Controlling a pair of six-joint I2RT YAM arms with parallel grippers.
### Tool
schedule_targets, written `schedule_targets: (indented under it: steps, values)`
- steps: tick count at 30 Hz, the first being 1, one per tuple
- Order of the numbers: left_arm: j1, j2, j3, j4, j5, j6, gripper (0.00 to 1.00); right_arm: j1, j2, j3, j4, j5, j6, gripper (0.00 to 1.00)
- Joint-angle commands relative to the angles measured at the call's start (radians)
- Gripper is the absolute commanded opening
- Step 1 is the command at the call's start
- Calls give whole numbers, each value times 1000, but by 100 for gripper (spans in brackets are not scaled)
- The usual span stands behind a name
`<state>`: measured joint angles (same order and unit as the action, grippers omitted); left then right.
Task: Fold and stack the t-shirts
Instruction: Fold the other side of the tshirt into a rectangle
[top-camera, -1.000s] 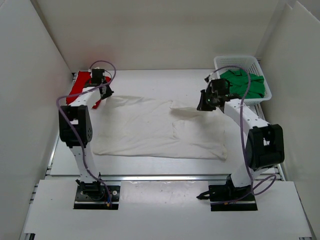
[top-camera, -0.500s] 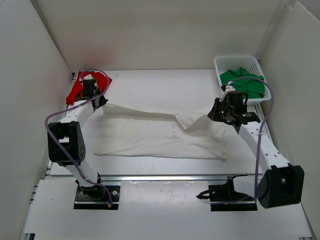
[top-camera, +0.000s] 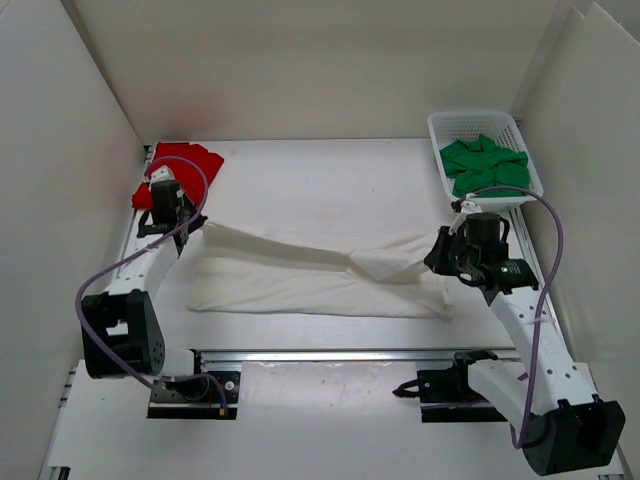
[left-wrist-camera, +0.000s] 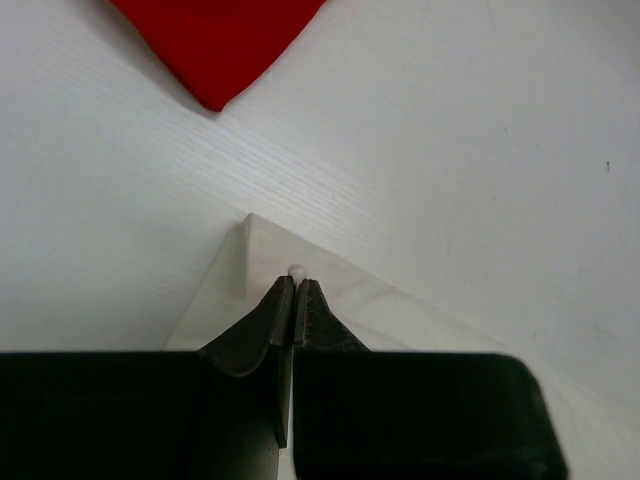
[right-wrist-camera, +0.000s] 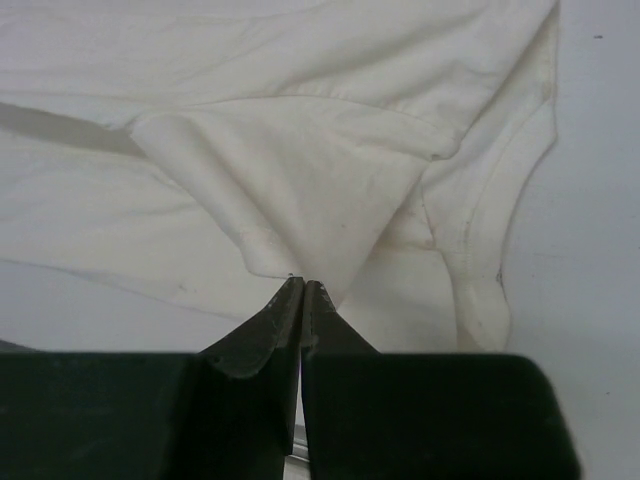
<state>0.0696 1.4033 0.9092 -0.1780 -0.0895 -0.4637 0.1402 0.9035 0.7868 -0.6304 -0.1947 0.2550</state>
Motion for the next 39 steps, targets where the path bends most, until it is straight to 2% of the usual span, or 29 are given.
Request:
schedule_targets:
  steps: [1,3,6,9,11,12,13,14,15,16,18,20,21,22,24,26,27,28,30,32,33,36,39]
  values:
    - [-2,-111,-78,34,-38,14,0,54,-60,42,-47,14,1,0]
    - [7,-133,-136,17,-47,16,0,65,-86,-6,-63,34,12,0]
    - [27,-107,-144,-40,-20,11,0,59,-115,-76,-95,31,20,0]
    - [36,-78,-151,-81,19,7,1,160,-115,-46,-149,157,79,0]
    - [59,-67,-162,-95,45,-24,4,153,-80,0,-195,172,86,0]
    - [79,-75,-186,-72,86,-45,11,122,-49,24,-227,137,63,0]
    - [111,-78,-213,-52,108,-58,22,92,-34,23,-253,106,52,0]
    - [128,-87,-234,-29,152,-76,28,111,-22,26,-291,110,70,1]
    - [139,-92,-234,-29,171,-93,40,133,-6,58,-313,167,82,0]
    - [153,-102,-243,-15,181,-110,49,163,3,81,-359,226,87,0]
    - [170,-131,-250,9,201,-142,52,176,38,97,-406,281,86,0]
    - [150,-179,-270,61,194,-170,53,130,90,111,-454,290,46,1]
    - [133,-211,-273,66,177,-173,53,137,92,98,-454,296,47,4]
    - [98,-237,-276,87,171,-168,52,137,94,86,-448,293,30,14]
    - [38,-269,-260,87,148,-129,50,150,75,92,-446,293,36,39]
    - [-55,-299,-266,92,135,-109,45,196,40,108,-431,322,61,38]
    - [-98,-306,-276,104,143,-113,45,215,34,130,-424,331,69,30]
    - [-153,-320,-280,109,149,-121,43,258,22,146,-395,334,94,27]
    - [-241,-333,-306,136,145,-131,44,329,15,157,-315,270,109,15]
    - [-356,-342,-319,162,132,-141,44,462,41,120,-177,204,133,4]
    - [-375,-340,-329,167,131,-156,44,493,57,114,-134,202,141,0]
    - [-462,-359,-404,273,169,-216,44,614,210,80,16,174,135,1]
    - [-501,-363,-449,305,169,-236,43,636,332,69,98,182,118,1]
